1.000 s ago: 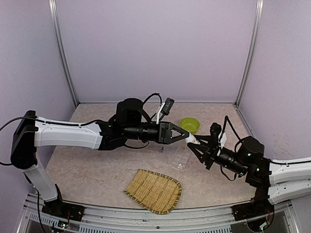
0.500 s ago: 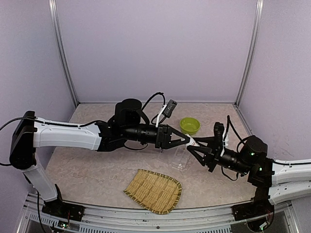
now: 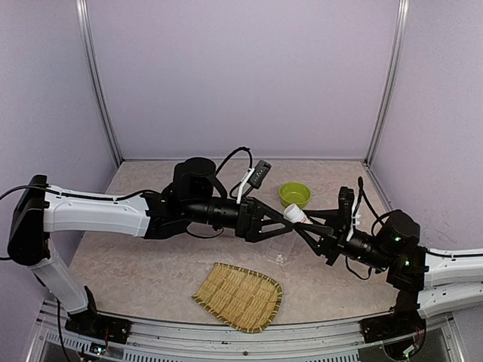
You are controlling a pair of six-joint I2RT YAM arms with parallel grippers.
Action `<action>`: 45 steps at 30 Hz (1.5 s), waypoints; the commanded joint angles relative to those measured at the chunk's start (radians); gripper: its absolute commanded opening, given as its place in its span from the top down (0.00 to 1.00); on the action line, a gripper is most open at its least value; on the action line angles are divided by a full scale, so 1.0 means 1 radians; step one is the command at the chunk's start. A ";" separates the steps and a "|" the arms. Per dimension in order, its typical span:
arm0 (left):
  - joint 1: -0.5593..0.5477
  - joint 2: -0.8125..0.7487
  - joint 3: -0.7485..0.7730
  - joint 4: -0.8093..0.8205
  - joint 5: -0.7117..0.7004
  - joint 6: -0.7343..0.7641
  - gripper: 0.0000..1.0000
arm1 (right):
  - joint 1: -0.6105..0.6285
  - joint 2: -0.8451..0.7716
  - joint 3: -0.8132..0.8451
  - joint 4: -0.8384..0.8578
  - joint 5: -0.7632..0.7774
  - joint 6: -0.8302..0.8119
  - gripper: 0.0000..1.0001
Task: Sort the pills into containers
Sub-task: Close the lid of the pill bottle, then screw the lid of the pill bottle onto the pill bottle.
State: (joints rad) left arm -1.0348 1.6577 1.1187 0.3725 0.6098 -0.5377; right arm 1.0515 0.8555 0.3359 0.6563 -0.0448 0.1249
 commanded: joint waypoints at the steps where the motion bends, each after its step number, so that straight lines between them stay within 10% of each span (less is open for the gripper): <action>1: 0.009 -0.093 -0.033 0.027 -0.061 0.018 0.01 | 0.009 -0.038 0.024 0.031 0.029 0.003 0.88; 45: -0.017 -0.095 -0.040 0.180 -0.043 -0.042 0.01 | 0.013 0.342 0.179 0.016 -0.006 0.082 0.90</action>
State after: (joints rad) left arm -1.0275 1.5684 1.0664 0.4557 0.4980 -0.5800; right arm 1.0546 1.1591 0.4961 0.7162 -0.0261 0.1902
